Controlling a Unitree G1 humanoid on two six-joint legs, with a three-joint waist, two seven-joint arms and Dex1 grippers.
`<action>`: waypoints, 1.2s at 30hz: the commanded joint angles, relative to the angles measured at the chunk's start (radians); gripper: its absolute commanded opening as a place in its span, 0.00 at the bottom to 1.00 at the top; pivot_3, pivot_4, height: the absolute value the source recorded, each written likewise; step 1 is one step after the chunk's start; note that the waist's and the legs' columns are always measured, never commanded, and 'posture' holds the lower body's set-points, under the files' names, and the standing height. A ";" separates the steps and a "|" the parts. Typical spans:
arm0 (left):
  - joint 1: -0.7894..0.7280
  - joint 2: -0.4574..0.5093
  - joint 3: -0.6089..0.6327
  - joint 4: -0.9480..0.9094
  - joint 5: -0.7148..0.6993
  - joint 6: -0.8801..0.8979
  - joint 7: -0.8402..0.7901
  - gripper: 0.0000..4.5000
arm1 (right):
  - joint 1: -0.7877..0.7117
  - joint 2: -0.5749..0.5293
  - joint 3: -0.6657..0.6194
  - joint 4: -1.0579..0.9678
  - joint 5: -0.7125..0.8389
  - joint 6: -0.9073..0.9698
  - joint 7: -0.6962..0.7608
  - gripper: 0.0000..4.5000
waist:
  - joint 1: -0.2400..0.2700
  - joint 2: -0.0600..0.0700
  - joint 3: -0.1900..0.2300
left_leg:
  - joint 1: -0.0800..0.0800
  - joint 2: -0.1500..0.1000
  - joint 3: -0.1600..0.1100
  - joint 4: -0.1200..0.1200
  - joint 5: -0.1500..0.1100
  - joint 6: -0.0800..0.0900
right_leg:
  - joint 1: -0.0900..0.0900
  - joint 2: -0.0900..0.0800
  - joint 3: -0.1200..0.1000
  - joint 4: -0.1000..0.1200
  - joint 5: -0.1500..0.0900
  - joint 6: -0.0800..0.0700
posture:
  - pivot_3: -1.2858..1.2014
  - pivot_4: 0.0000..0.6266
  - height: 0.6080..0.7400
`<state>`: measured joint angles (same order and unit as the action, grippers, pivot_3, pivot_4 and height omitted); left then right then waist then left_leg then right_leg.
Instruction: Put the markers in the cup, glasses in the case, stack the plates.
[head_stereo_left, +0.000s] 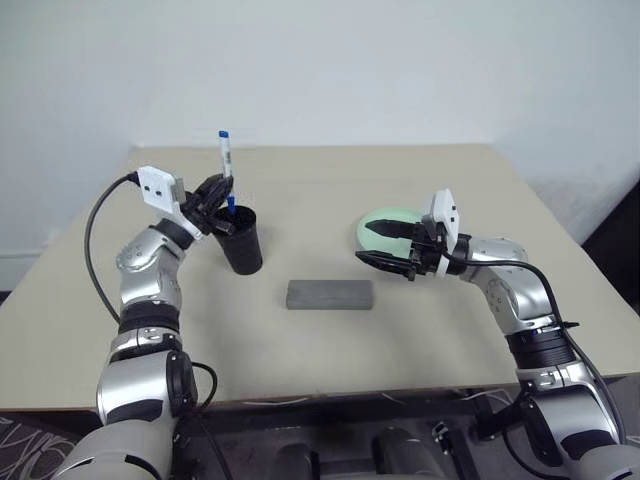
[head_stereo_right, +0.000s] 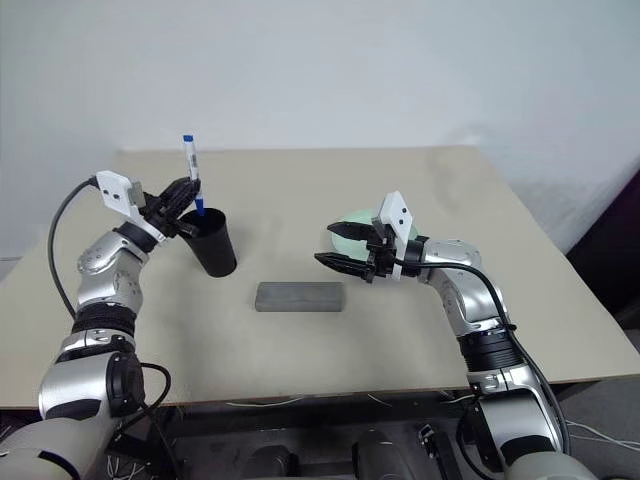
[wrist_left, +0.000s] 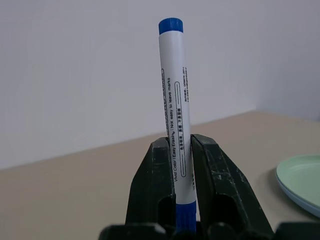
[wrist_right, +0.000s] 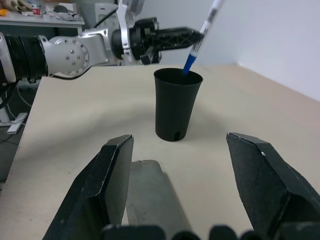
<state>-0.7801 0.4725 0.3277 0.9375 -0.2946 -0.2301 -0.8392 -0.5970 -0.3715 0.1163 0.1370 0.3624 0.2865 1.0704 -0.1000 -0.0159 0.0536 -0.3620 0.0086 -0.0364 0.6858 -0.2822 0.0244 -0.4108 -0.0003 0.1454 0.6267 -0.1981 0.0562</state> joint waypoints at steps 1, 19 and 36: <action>-0.006 -0.002 0.014 -0.008 -0.025 -0.012 0.002 0.03 | -0.026 -0.007 -0.026 -0.028 0.014 -0.017 -0.002 0.72 | 0.000 0.000 0.000 | 0.000 0.000 0.000 0.000 0.000 0.000 | 0.000 0.000 0.000 0.000 0.000 0.000 | 0.52 0.00 1.00; 0.026 -0.020 0.005 -0.028 -0.040 -0.008 0.013 0.84 | -0.022 -0.010 -0.021 -0.025 0.011 -0.024 0.004 0.72 | 0.000 0.000 0.000 | 0.000 0.000 0.000 0.000 0.000 0.000 | 0.000 0.000 0.000 0.000 0.000 0.000 | 0.52 0.00 1.00; 0.410 0.142 0.009 -0.737 -0.189 0.331 -0.090 0.84 | 0.019 -0.013 -0.028 0.048 -0.007 -0.024 -0.019 0.72 | -0.007 0.000 0.000 | 0.001 0.001 0.000 -0.003 0.000 -0.001 | -0.001 -0.001 0.000 -0.001 0.000 0.000 | 0.52 0.00 1.00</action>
<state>-0.3918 0.5874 0.3313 0.2905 -0.4540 0.0635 -0.9100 -0.5707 -0.3768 0.1148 0.1926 0.3520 0.2773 1.0576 -0.1070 -0.0157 0.0537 -0.3612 0.0097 -0.0359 0.6826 -0.2825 0.0238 -0.4116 -0.0008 0.1455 0.6258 -0.1982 0.0559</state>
